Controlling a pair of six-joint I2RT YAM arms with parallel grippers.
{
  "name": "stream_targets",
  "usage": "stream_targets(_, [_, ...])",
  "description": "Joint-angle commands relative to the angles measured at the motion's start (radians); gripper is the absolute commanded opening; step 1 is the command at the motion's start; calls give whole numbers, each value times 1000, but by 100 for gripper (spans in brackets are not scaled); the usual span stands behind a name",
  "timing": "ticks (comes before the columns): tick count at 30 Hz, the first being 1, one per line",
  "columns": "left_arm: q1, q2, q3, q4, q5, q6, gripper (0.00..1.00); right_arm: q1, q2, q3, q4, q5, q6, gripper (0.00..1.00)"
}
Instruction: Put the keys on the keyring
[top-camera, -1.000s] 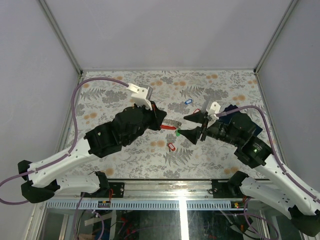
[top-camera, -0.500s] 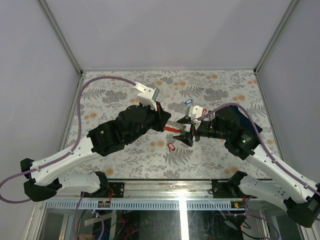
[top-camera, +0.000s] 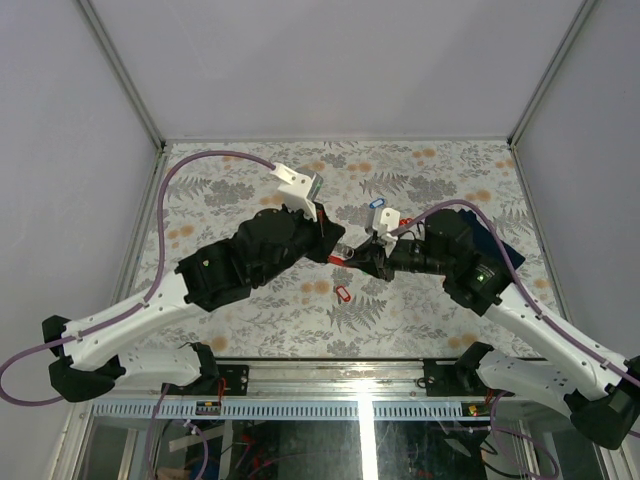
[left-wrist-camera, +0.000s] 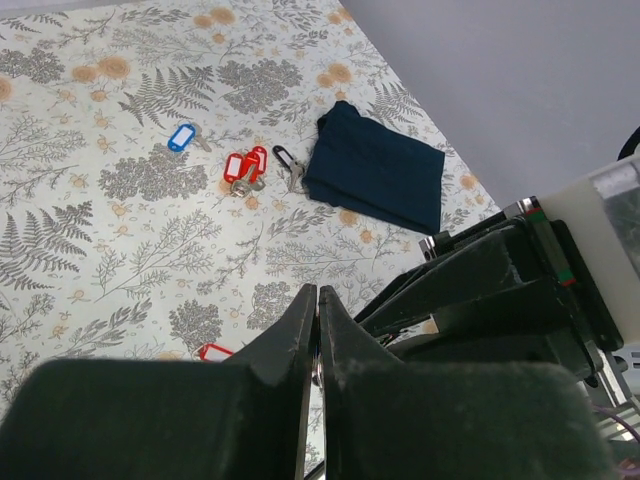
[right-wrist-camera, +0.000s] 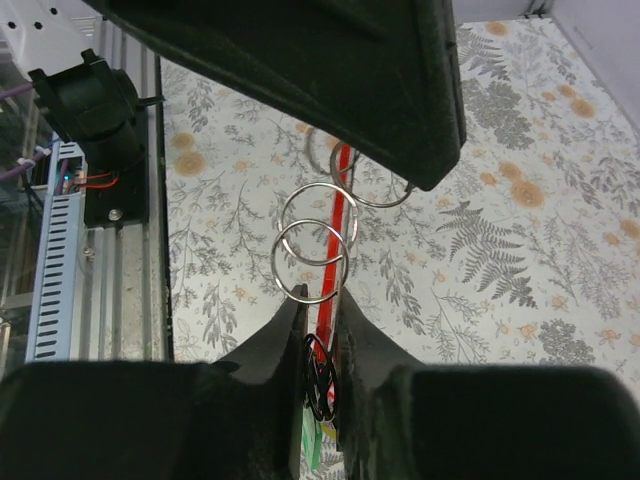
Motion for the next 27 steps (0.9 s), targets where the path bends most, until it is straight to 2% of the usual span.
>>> stream_targets(1, [4,0,41,40,12,24,0,7,-8,10,107,1,44,7])
stream_targets(3, [4,-4,47,40,16,26,6,7,-23,-13,151,39,75,0])
stream_targets(8, [6,-56,43,58,7,22,34,6,-90,-111,309,126,161,0])
stream_targets(14, [6,-194,-21,104,-66,-1,44,7,-166,-146,319,220,144,0])
stream_targets(20, [5,-334,-231,221,-98,35,64,7,-216,-108,253,279,154,0])
stream_targets(23, [5,-353,-275,236,-99,79,73,7,-228,-77,221,314,213,0])
stream_targets(27, [4,-341,-312,283,-91,181,78,7,-248,-66,226,331,281,0])
